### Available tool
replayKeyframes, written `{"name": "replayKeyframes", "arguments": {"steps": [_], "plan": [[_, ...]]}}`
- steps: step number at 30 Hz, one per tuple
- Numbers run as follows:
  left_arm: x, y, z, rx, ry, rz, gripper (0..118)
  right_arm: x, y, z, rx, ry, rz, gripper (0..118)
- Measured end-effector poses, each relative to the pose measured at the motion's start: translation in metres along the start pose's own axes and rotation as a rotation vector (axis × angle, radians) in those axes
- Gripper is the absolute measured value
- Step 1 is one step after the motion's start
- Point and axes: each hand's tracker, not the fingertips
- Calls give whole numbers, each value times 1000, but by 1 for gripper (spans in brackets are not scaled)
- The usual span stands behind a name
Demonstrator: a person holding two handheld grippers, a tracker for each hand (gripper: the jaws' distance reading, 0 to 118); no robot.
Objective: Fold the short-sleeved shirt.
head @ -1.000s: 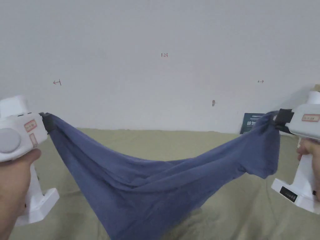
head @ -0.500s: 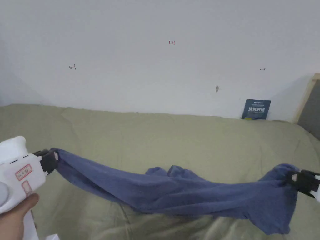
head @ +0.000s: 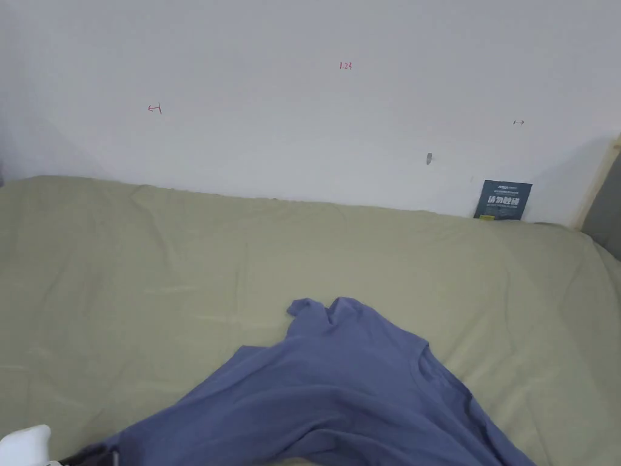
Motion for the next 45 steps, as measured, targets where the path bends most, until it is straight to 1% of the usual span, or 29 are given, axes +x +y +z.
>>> {"name": "replayKeyframes", "arguments": {"steps": [1, 2, 3, 5, 7, 10, 11, 12, 13, 14, 15, 16, 17, 18, 20, 21, 22, 23, 24, 25, 28, 34, 37, 38, 39, 40, 41, 43, 45], "plan": [[-2, -1, 3, -34, 45, -33, 113, -1, 0, 5, -7, 9, 18, 117], [1, 5, 14, 95, 11, -97, 116, -7, 1, 19, 55, -4, 51, 117], [0, 5, 24, 70, 61, -119, 116, -12, 1, 36, 89, 6, 67, 117], [-4, 4, 45, 91, 62, -185, 118, -30, 1, 66, 129, 29, 112, 117], [-5, -27, 93, 118, 39, -227, 118, -47, -9, 97, 167, 78, 154, 117], [-17, -38, 111, 51, 36, -243, 118, -78, -25, 126, 149, 211, 172, 114], [-22, -41, 113, 3, 25, -242, 118, -79, -33, 127, 142, 240, 149, 99], [-25, -44, 115, -44, 22, -240, 116, -87, -38, 130, 133, 255, 123, 76], [-28, -47, 118, -56, 41, -238, 108, -96, -42, 133, 126, 264, 119, 48], [-30, -46, 116, -34, 34, -241, 70, -104, -46, 135, 125, 273, 122, 9], [-33, -45, 115, -39, 25, -251, 23, -107, -51, 135, 125, 271, 130, 2], [-34, -42, 109, -52, 31, -266, 0, -114, -53, 138, 129, 278, 136, 1], [-37, -42, 106, -69, 83, -311, 0, -120, -53, 140, 121, 311, 150, 1], [-37, -40, 99, -52, 43, -306, 0, -128, -52, 141, 106, 329, 164, 1], [-37, -32, 87, -55, 1, -282, 0, -134, -53, 138, 105, 312, 186, 1], [-36, -26, 78, -41, -9, -276, 5, -140, -51, 136, 94, 315, 204, 1], [-38, -19, 71, -38, -19, -270, 22, -145, -50, 136, 90, 317, 207, 1], [-38, -14, 65, -23, -11, -276, 76, -144, -50, 132, 90, 319, 206, 1], [-39, -4, 54, -20, -19, -277, 114, -149, -48, 131, 85, 322, 207, 1], [-39, 5, 40, -32, -26, -271, 117, -153, -47, 130, 80, 322, 207, 1], [-35, 12, 6, -26, -28, -311, 118, -159, -43, 123, 66, 316, 206, 1], [-39, 34, -50, -129, -17, -349, 118, -173, -34, 109, 39, 306, 181, 1], [-33, 23, -66, -168, 5, -470, 116, -175, -32, 101, 31, 298, 172, 1], [-27, 18, -67, -152, 25, -506, 113, -176, -31, 98, 26, 300, 168, 1], [-23, 11, -67, -148, 16, -537, 104, -175, -32, 95, 22, 300, 165, 1], [-20, 7, -67, -158, -7, -565, 86, -175, -32, 92, 14, 300, 161, 1], [-18, 2, -64, -161, -98, -539, 64, -175, -32, 92, 8, 300, 158, 1], [-15, -3, -58, -135, -67, -536, 47, -174, -33, 91, 2, 304, 152, 1], [-21, 5, -55, -161, -107, -476, 25, -174, -33, 92, 2, 308, 147, 1]]}}
